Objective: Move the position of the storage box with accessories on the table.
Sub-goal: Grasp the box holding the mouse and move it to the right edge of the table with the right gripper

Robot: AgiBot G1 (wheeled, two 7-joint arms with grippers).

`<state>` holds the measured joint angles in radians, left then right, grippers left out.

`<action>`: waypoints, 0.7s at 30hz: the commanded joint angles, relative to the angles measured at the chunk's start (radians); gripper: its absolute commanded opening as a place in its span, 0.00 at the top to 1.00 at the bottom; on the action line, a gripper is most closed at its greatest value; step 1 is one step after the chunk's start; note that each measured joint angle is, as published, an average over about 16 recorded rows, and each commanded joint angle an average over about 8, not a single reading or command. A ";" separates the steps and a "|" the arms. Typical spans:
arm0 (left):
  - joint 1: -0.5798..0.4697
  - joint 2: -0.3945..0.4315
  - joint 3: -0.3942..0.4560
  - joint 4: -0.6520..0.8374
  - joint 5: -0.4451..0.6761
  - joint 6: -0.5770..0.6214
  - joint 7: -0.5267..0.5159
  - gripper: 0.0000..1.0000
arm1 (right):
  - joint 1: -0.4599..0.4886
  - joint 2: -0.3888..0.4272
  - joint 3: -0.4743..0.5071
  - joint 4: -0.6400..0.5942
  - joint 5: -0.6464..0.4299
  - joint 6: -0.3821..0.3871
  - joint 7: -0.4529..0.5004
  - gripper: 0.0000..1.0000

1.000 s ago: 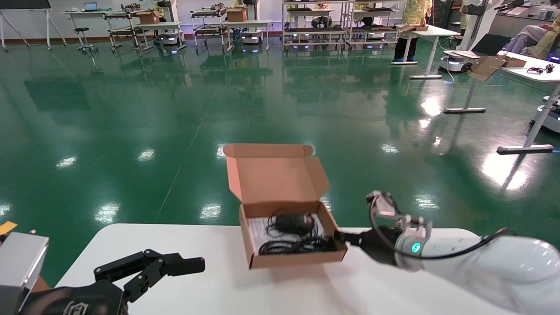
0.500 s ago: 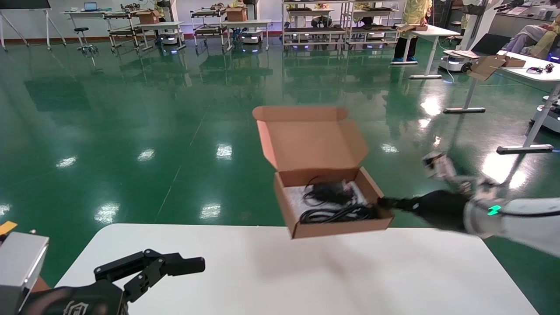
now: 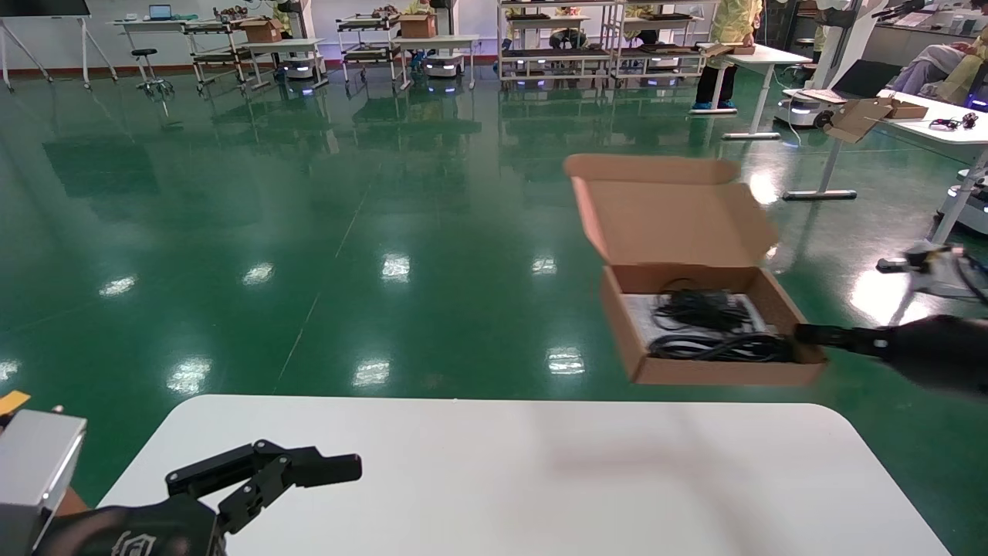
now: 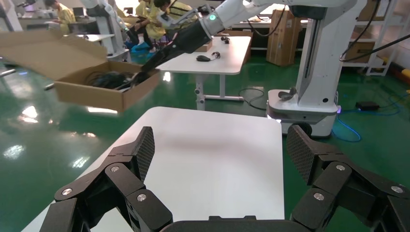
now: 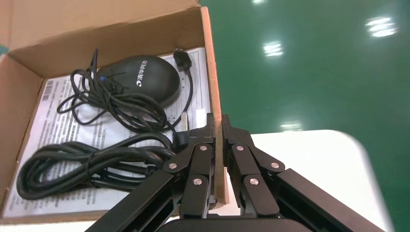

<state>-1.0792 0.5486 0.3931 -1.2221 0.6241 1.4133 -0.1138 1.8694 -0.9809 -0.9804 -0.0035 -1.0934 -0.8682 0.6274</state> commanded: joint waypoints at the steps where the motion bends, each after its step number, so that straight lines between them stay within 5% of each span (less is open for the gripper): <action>1: 0.000 0.000 0.000 0.000 0.000 0.000 0.000 0.00 | 0.004 0.019 0.000 -0.007 0.000 0.009 -0.008 1.00; 11: 0.000 0.000 0.000 0.000 0.000 0.000 0.000 0.00 | -0.033 0.058 0.002 -0.029 0.004 0.163 -0.031 1.00; 21: 0.000 0.000 0.000 0.000 0.000 0.000 0.000 0.00 | -0.132 0.093 0.003 -0.024 0.005 0.174 -0.053 1.00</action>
<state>-1.0792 0.5486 0.3931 -1.2221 0.6241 1.4133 -0.1138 1.7391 -0.8902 -0.9758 -0.0276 -1.0864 -0.6920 0.5760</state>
